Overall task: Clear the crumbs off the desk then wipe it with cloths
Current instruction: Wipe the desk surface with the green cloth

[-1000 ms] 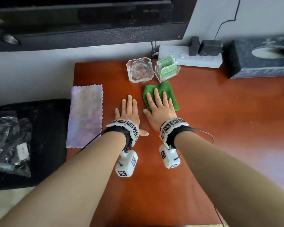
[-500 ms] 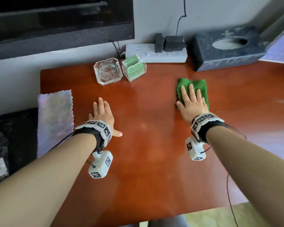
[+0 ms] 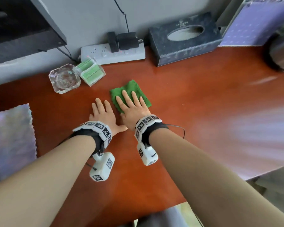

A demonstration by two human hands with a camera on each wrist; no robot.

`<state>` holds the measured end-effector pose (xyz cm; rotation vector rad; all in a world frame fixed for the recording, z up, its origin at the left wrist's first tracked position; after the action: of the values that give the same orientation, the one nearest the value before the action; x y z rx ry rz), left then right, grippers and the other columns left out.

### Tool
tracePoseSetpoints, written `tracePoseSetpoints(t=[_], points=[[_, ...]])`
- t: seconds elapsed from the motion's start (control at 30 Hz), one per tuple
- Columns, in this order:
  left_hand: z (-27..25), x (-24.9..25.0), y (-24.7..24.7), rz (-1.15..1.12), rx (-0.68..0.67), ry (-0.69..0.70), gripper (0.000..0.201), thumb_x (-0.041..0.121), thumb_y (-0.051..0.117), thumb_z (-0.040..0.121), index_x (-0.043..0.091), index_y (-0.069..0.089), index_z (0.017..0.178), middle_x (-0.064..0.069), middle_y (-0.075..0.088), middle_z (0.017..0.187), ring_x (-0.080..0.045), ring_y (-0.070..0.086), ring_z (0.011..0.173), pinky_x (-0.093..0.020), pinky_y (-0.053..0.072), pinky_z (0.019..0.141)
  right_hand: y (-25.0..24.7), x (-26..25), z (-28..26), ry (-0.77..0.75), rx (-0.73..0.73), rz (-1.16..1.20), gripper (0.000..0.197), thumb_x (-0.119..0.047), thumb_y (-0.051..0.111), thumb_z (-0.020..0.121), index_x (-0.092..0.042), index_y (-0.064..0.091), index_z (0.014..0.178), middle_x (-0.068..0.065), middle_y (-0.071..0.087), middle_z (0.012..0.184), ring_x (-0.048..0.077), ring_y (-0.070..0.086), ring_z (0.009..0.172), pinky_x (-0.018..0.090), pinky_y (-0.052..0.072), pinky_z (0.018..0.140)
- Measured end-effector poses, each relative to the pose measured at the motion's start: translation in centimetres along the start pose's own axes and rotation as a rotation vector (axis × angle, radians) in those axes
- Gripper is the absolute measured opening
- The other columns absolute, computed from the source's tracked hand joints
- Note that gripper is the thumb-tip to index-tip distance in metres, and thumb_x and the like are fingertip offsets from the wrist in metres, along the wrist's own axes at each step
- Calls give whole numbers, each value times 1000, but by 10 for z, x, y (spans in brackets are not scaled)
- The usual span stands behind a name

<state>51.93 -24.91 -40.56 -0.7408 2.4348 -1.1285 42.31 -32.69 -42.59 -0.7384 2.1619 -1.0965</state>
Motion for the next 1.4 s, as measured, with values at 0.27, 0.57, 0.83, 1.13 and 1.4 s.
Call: tracePoseSetpoints(t=[0.27, 0.57, 0.83, 1.13, 1.4], points=[[1, -1, -1, 154, -104, 7, 142, 74, 68, 69, 3, -23, 151, -26, -26, 157, -39, -12, 150, -48, 22, 119, -46, 104, 20, 231, 76, 108, 70, -35, 36, 99, -32, -4, 157, -3, -15, 164, 28, -9, 151, 46, 0, 122], [2, 7, -2, 142, -120, -31, 143, 68, 73, 69, 0, -22, 150, -28, -25, 156, -41, -11, 149, -50, 22, 120, -38, 190, -33, 538, 193, 207, 71, -41, 35, 99, -30, -4, 157, 1, -12, 164, 32, -6, 151, 48, 3, 122], [3, 10, -3, 130, -130, -45, 144, 66, 75, 68, -1, -23, 149, -29, -26, 156, -43, -12, 149, -54, 24, 118, 10, 94, -72, 322, 113, 96, 76, -46, 33, 99, -25, -11, 156, 4, -20, 163, 35, -12, 149, 52, 0, 121], [2, 7, -3, 85, -107, -46, 145, 64, 78, 66, 1, -21, 151, -26, -25, 157, -40, -13, 149, -54, 20, 118, 36, 24, -76, -48, 44, 82, 65, -39, 32, 101, -30, -1, 157, -1, -18, 163, 28, -17, 149, 48, -4, 122], [2, 9, 0, 85, -68, -48, 145, 65, 79, 64, 1, -18, 152, -27, -21, 158, -41, -9, 149, -53, 24, 117, -2, 53, -77, 90, 410, 318, 27, -9, 62, 89, -4, 59, 115, 13, 48, 115, 31, 51, 99, 44, 53, 79]])
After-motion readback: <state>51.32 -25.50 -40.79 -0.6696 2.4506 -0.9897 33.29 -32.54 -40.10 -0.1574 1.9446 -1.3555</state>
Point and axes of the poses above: each hand's wrist, its own z-axis towards the middle knuckle, its own y-axis out of the palm, x = y × z, the point moved 1 cm from there along z, towards the middle knuckle
